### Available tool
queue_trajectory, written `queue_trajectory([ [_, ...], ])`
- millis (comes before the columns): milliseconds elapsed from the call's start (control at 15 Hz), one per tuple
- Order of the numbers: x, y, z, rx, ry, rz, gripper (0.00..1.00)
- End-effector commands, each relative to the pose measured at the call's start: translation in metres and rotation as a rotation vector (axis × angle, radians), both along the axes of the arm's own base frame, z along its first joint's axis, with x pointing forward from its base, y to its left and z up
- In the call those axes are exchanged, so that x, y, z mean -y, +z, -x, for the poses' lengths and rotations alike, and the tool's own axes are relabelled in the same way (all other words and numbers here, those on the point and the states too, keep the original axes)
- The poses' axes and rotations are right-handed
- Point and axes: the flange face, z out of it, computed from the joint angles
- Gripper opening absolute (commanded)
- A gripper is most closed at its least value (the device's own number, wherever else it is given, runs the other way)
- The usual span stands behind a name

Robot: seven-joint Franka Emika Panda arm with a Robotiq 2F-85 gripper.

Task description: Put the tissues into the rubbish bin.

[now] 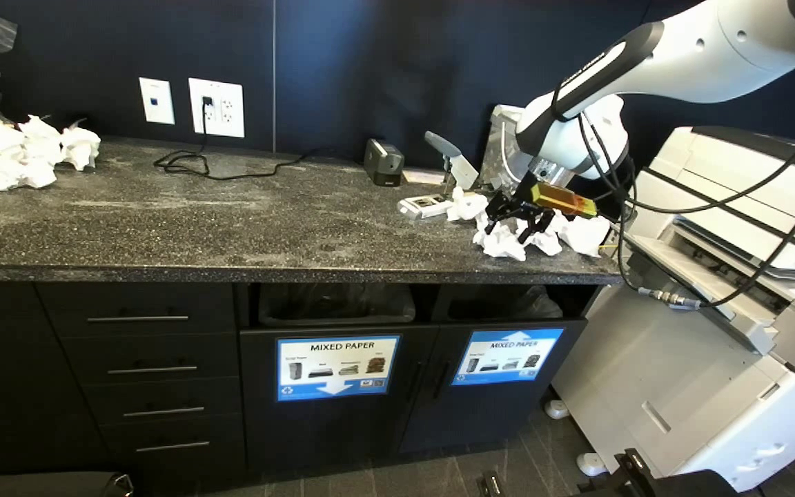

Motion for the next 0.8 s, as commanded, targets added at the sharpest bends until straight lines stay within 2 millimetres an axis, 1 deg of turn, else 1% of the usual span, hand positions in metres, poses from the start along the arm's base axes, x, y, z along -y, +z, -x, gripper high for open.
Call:
queue_trajectory([
  [0,-0.004,-0.010,-0.008,-0.016,0.034,0.019,1.00],
  [467,-0.018,-0.025,-0.011,-0.043,0.088,0.055,1.00],
  [533,-0.017,-0.026,-0.011,-0.047,0.097,0.061,1.00],
  [667,-0.022,-0.030,-0.012,-0.055,0.113,0.077,1.00],
  [733,-0.020,-0.029,-0.013,-0.056,0.120,0.079,1.00],
])
